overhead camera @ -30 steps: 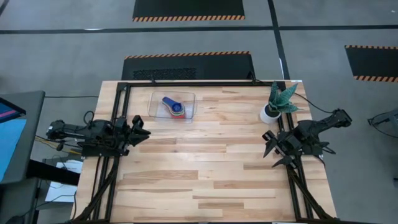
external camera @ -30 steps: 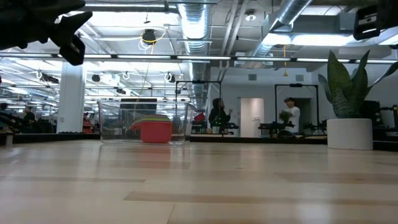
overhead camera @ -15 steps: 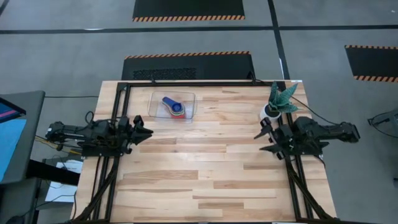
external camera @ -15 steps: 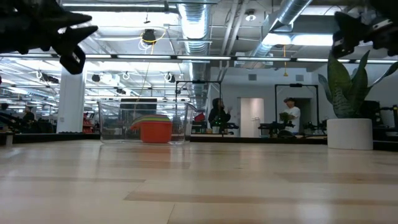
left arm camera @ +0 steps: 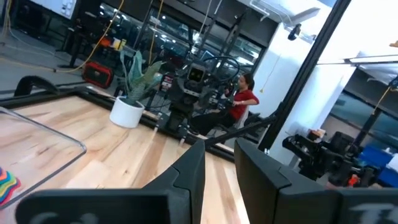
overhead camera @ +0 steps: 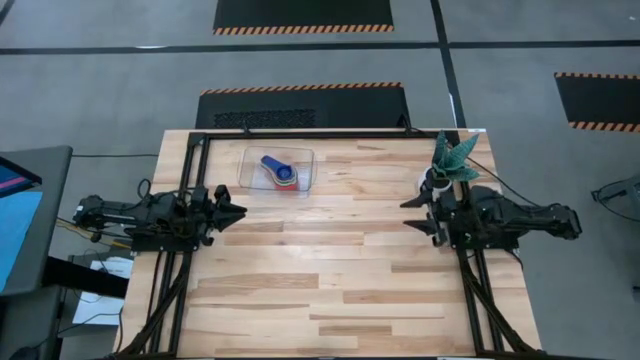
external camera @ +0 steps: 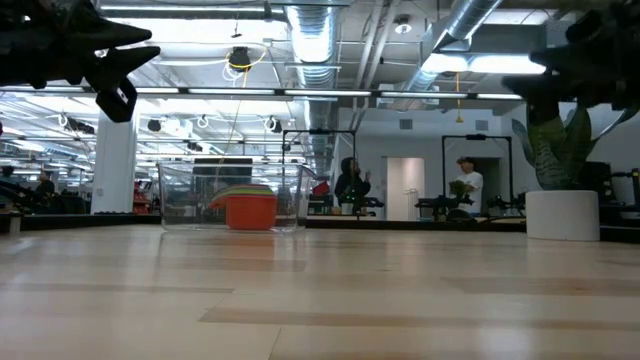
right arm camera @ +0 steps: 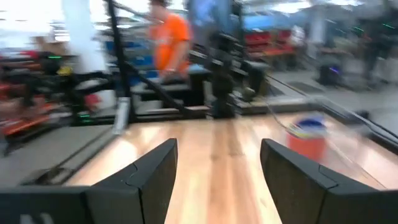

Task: Nest measuring cups in basket
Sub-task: Return to Home Position

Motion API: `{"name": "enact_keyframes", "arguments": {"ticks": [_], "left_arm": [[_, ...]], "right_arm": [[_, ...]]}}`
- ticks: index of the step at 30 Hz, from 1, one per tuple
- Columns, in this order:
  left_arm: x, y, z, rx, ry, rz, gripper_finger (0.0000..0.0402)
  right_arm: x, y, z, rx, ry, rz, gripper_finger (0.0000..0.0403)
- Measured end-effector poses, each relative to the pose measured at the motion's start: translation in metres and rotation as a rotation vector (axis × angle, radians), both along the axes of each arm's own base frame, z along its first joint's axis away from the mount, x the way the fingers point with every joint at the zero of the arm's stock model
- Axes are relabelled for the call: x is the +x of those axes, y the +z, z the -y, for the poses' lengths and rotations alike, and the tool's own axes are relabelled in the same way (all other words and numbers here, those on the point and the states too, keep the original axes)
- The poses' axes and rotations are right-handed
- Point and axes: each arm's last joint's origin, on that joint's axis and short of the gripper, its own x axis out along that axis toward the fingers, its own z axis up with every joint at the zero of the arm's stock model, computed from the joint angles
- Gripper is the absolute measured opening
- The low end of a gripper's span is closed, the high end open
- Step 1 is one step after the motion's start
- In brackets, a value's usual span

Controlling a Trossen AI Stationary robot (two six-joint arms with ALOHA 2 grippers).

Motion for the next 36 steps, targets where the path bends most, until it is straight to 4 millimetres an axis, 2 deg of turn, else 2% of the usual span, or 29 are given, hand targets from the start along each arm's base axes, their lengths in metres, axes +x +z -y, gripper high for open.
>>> {"name": "enact_keyframes", "arguments": {"ticks": [3,8,14,18,36], "left_arm": [[0.0,-0.003,0.0,0.027,0.019,-0.029,0.0075],[0.001,-0.012,-0.001,0.052,0.035,-0.126,0.0075],[0.001,-0.013,0.0,0.158,0.009,-0.131,0.0075],[0.001,-0.013,0.0,0.153,0.009,-0.131,0.0075],[0.001,-0.013,0.0,0.139,0.008,-0.131,0.0075]], "right_arm": [[0.0,-0.004,0.002,0.021,-0.07,-0.042,0.0255],[0.0,-0.006,0.002,0.015,-0.077,-0.057,0.0255],[0.001,-0.006,0.002,0.028,-0.075,-0.061,0.0255],[0.001,-0.007,0.002,0.097,-0.07,-0.065,0.0255],[0.001,-0.006,0.002,0.1,-0.066,-0.06,0.0255]]}}
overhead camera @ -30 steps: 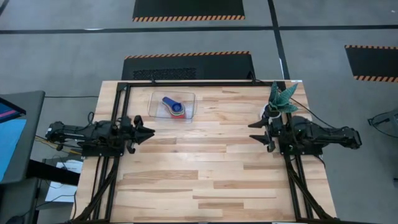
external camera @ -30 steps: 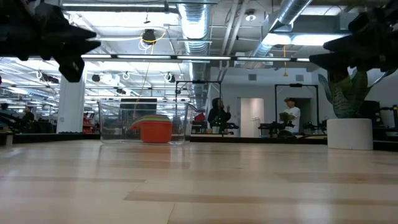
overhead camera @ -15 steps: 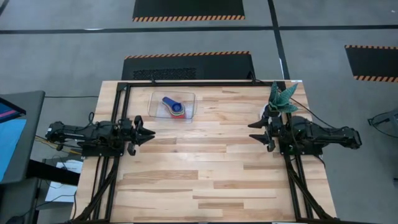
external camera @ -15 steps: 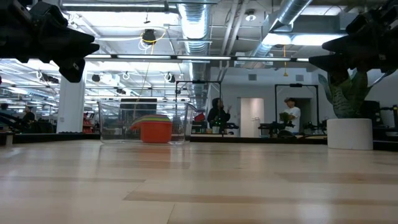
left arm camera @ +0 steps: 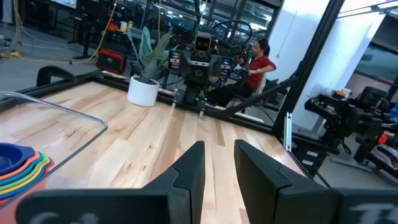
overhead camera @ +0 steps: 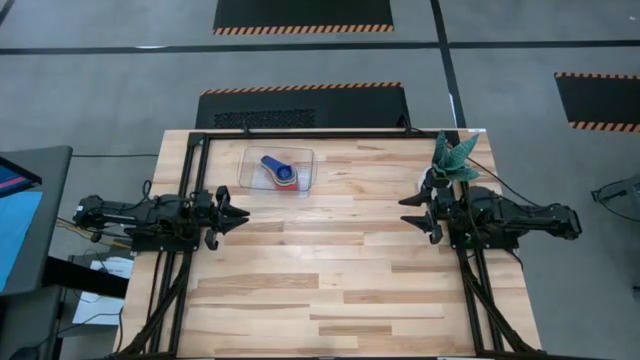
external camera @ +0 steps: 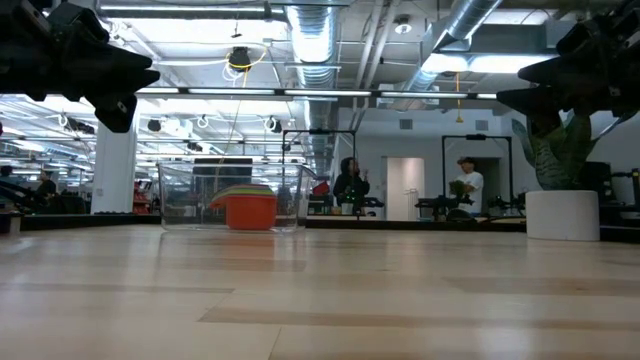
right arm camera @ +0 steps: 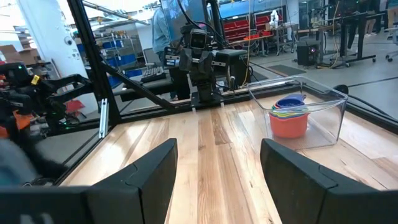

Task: Nest measuring cups in basket
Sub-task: Return to Home Position

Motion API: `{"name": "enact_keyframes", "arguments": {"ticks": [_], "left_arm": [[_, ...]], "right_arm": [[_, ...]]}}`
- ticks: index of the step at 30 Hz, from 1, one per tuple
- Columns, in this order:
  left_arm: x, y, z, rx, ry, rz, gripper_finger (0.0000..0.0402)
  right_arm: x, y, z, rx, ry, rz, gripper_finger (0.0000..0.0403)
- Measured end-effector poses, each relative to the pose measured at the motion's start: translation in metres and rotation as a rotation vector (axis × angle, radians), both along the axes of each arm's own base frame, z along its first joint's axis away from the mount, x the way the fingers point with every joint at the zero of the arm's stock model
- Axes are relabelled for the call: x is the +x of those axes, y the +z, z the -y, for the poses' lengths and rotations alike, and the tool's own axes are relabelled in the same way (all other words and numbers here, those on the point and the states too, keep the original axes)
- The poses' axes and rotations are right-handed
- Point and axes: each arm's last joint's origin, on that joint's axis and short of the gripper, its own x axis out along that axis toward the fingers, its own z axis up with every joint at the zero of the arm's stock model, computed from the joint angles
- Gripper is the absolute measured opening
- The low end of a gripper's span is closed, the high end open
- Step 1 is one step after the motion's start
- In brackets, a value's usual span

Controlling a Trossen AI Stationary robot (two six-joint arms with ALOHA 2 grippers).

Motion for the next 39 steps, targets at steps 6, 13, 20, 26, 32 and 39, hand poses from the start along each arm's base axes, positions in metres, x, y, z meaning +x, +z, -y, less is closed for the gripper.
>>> {"name": "enact_keyframes", "arguments": {"ticks": [6,13,20,26,32,39], "left_arm": [[0.0,0.0,0.0,0.0,0.0,0.0,0.0075],[0.0,0.0,0.0,0.0,0.0,0.0,0.0075],[0.0,0.0,0.0,0.0,0.0,0.0,0.0075],[0.0,0.0,0.0,0.0,0.0,0.0,0.0075],[0.0,0.0,0.0,0.0,0.0,0.0,0.0075],[0.0,0.0,0.0,-0.001,0.0,0.0,0.0075]], "right_arm": [[0.0,0.0,0.0,0.0,0.0,0.0,0.0255],[0.0,-0.0002,0.0,0.0,0.001,0.0,0.0255],[0.0,-0.0002,0.0,-0.001,0.001,0.0,0.0255],[0.0,-0.0002,0.0,-0.001,0.001,0.0,0.0255],[0.0,-0.0002,0.0,-0.001,0.001,0.0,0.0255],[0.0,-0.0002,0.0,-0.001,0.001,0.0,0.0255]]}}
